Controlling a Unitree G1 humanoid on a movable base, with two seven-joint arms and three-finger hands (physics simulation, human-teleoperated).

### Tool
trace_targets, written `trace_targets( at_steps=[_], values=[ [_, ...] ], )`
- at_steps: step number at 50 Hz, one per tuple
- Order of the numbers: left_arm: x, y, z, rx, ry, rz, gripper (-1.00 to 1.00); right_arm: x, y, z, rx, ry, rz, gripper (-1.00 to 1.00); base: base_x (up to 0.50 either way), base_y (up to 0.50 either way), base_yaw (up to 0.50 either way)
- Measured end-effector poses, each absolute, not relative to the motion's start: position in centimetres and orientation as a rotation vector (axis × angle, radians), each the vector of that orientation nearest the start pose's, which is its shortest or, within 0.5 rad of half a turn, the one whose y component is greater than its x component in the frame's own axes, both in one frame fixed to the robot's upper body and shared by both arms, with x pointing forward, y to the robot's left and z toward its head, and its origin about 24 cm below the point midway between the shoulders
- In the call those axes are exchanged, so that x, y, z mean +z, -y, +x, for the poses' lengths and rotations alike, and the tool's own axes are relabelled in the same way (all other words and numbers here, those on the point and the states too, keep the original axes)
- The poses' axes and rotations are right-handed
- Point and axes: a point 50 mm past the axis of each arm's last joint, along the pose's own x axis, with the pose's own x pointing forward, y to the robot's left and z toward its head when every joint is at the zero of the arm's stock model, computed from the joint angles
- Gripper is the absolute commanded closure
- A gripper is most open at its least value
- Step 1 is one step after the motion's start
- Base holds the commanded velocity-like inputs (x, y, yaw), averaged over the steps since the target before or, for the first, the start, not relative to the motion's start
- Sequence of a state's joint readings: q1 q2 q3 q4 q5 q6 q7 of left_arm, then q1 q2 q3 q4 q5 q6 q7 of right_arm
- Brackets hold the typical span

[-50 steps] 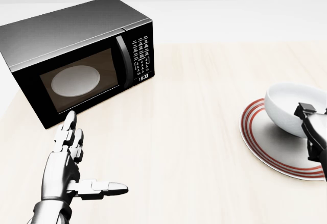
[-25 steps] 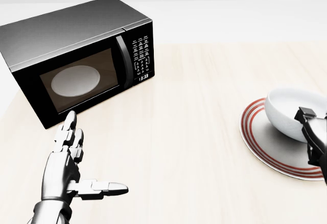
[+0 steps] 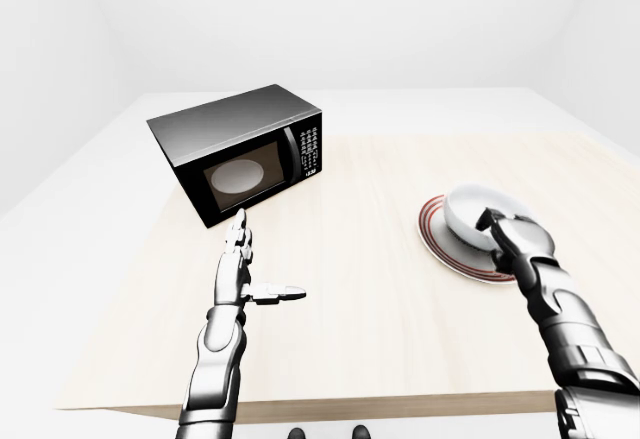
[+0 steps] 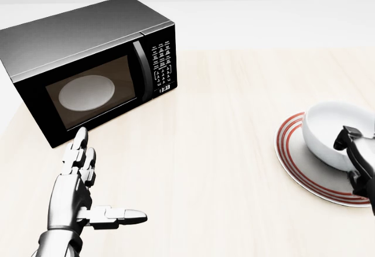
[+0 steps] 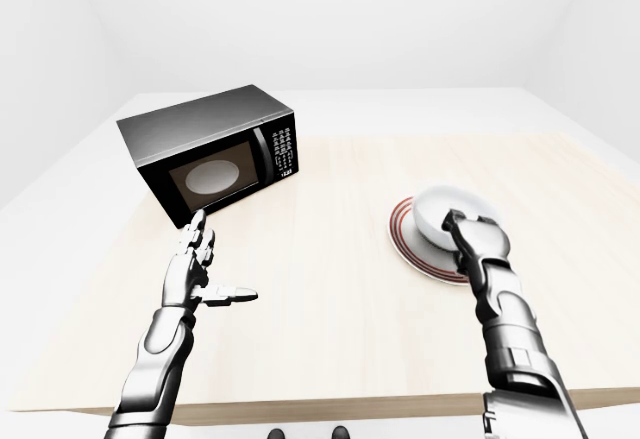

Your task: Pick up the white bowl and put it on the plate.

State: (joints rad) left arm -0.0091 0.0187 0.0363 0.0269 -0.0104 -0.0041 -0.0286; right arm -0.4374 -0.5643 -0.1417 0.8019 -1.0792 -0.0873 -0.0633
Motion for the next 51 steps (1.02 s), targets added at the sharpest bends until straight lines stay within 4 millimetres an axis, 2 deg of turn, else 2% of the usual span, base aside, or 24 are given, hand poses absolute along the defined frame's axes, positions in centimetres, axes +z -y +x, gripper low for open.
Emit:
trace_targets(
  at_steps=[1,13,20,25,34,43,51],
  values=[
    [3.8,-15.9,25.5,0.005,-0.014,0.008,-1.0,5.3,32.3,30.9,-0.128,-0.347,-1.487,-1.0,0.0,0.0,0.0],
    [3.8,-15.9,25.5,0.005,-0.014,0.008,-1.0,6.0,32.4,31.0,-0.161,-0.317,-1.414,-1.0,0.0,0.0,0.0],
    [3.8,-15.9,25.5,0.005,-0.014,0.008,-1.0,8.3,31.8,31.1,-0.169,-0.249,-1.382,-1.0,0.0,0.0,0.0],
    [3.8,-15.9,25.5,0.005,-0.013,0.008,-1.0,11.7,31.2,31.2,-0.192,-0.176,-1.361,-1.0,0.0,0.0,0.0],
    [3.8,-15.9,25.5,0.005,-0.013,0.008,-1.0,20.0,30.2,30.3,-0.264,-0.026,-1.339,-1.0,0.0,0.0,0.0],
    [3.8,-15.9,25.5,0.005,-0.014,0.008,-1.0,27.0,28.3,28.0,-0.279,0.175,-1.384,-1.0,0.0,0.0,0.0],
    [3.8,-15.9,25.5,0.006,-0.014,0.008,-1.0,32.6,26.1,24.8,-0.295,0.38,-1.465,-1.0,0.0,0.0,0.0]
  ],
)
